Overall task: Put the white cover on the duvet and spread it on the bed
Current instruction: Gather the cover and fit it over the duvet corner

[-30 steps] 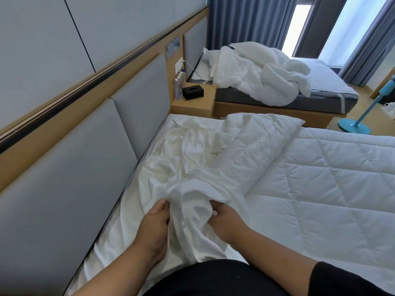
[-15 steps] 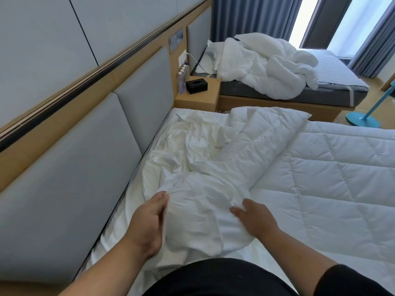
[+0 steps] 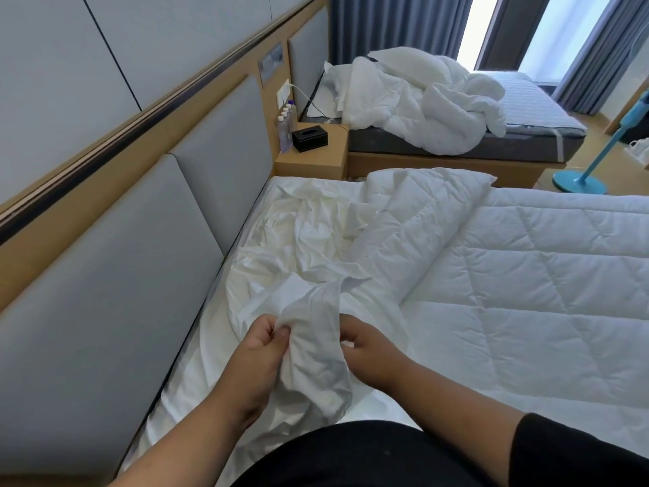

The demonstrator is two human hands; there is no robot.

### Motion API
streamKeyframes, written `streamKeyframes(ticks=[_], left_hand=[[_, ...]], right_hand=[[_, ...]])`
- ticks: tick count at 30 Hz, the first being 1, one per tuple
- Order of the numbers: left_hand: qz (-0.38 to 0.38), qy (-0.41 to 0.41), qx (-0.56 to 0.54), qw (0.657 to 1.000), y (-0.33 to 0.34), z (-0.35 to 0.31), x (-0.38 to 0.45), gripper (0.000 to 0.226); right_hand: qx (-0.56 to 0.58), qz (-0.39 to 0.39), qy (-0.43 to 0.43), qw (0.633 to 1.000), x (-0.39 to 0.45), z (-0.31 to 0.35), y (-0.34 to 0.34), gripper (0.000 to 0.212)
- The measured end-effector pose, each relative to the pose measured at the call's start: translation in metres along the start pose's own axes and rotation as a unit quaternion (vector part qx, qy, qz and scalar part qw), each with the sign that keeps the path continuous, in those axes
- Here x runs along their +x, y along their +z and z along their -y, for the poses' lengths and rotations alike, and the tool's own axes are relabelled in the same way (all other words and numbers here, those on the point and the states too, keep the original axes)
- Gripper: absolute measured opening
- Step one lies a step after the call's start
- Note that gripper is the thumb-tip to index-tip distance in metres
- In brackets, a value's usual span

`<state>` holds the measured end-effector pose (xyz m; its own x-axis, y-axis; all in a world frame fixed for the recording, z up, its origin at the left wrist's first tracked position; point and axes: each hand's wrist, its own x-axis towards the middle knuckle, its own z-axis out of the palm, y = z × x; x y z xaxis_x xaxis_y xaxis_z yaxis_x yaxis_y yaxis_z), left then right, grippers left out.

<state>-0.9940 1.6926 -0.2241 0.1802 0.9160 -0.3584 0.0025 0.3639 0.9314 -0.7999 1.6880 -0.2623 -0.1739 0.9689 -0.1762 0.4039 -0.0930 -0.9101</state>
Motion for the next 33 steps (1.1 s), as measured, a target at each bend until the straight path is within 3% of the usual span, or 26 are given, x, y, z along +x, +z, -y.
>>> streamKeyframes(ticks=[6, 9, 13, 15, 19, 23, 25, 27, 29, 31, 33], left_hand=[[-0.015, 0.050, 0.123, 0.991, -0.003, 0.009, -0.003, 0.019], [-0.069, 0.113, 0.169, 0.977, -0.010, 0.006, -0.009, 0.028], [-0.130, 0.208, 0.241, 0.939, -0.014, -0.016, -0.024, 0.029], [-0.099, 0.235, 0.256, 0.932, -0.012, -0.031, -0.033, 0.032], [0.054, 0.178, 0.294, 0.938, 0.002, -0.036, -0.040, 0.033], [0.116, 0.105, 0.222, 0.962, 0.009, -0.013, -0.034, 0.029], [0.096, 0.016, 0.078, 0.992, 0.006, -0.004, -0.029, 0.031], [0.041, -0.083, -0.058, 0.994, 0.003, 0.005, -0.020, 0.032], [-0.019, -0.073, 0.030, 0.997, -0.002, 0.015, -0.011, 0.022], [-0.065, -0.015, 0.145, 0.987, -0.002, 0.020, -0.008, 0.026], [-0.083, 0.033, 0.164, 0.982, 0.004, 0.016, -0.006, 0.026]], right_hand=[[0.023, -0.020, 0.040, 0.999, 0.000, 0.019, 0.006, 0.027], [0.003, -0.064, 0.042, 0.997, 0.009, 0.025, 0.004, 0.024], [-0.041, -0.096, 0.014, 0.994, 0.024, 0.034, 0.002, 0.035], [-0.037, -0.111, 0.014, 0.993, 0.029, 0.040, 0.003, 0.037], [-0.028, -0.136, -0.017, 0.990, 0.045, 0.061, -0.002, 0.030], [0.012, -0.137, -0.036, 0.990, 0.047, 0.069, -0.001, 0.022], [0.064, -0.150, -0.019, 0.986, 0.042, 0.063, -0.002, 0.016], [0.112, -0.166, -0.005, 0.980, 0.039, 0.057, -0.007, 0.013], [0.130, -0.168, 0.002, 0.977, 0.034, 0.055, -0.011, 0.023], [0.134, -0.148, 0.002, 0.980, 0.028, 0.056, -0.011, 0.024], [0.132, -0.104, 0.005, 0.986, 0.023, 0.057, -0.008, 0.021]])
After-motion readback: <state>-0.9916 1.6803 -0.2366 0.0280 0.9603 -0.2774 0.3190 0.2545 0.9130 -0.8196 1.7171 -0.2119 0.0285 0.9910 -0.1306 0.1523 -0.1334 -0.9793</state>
